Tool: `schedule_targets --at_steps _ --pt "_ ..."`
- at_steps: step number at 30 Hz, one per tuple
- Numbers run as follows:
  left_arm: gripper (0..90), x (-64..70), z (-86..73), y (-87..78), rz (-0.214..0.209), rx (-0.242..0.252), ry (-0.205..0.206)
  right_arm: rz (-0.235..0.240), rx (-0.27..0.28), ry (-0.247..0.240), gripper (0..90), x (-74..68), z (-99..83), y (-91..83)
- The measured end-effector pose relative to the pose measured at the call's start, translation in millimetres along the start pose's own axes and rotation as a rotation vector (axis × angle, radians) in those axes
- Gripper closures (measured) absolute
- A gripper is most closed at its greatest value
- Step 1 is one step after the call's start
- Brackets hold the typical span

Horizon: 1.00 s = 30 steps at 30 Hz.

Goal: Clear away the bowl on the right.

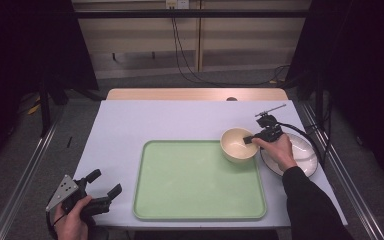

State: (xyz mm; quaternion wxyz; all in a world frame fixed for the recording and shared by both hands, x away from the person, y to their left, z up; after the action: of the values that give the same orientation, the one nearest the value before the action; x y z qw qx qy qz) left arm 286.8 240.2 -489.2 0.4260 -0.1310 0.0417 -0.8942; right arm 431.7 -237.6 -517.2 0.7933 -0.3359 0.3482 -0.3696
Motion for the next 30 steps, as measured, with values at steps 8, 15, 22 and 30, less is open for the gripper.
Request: schedule_targets --at_steps 8,15,22,30 --pt "1.1 -0.7 0.0 -0.6 0.001 -0.001 0.003 -0.005 0.025 -0.012 83.2 0.1 -0.5 -0.4" --pt "1.1 -0.9 0.2 -0.6 0.002 0.000 0.005 -0.003 0.044 -0.024 82.5 1.0 -0.3 -0.9" --pt "1.1 -1.0 0.2 -0.8 0.002 0.000 0.000 0.007 0.073 -0.019 63.9 1.9 1.3 -5.8" --pt "1.1 -1.2 -0.1 -1.0 0.003 -0.004 0.003 0.000 0.139 -0.038 36.3 1.9 7.3 -7.6"
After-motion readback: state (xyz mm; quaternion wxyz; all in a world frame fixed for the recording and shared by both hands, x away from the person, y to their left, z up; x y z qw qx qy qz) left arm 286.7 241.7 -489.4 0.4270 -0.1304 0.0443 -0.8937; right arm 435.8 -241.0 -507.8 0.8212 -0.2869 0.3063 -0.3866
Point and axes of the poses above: each handheld gripper's, and its own axes: y roughly forward along the jaws, z roughly out of its top, x roughly to its right, the point moved 8 cm from there along y, roughly forward along the jaws, and after that the axes turned 2 degrees about z, right-handed, at the moved point
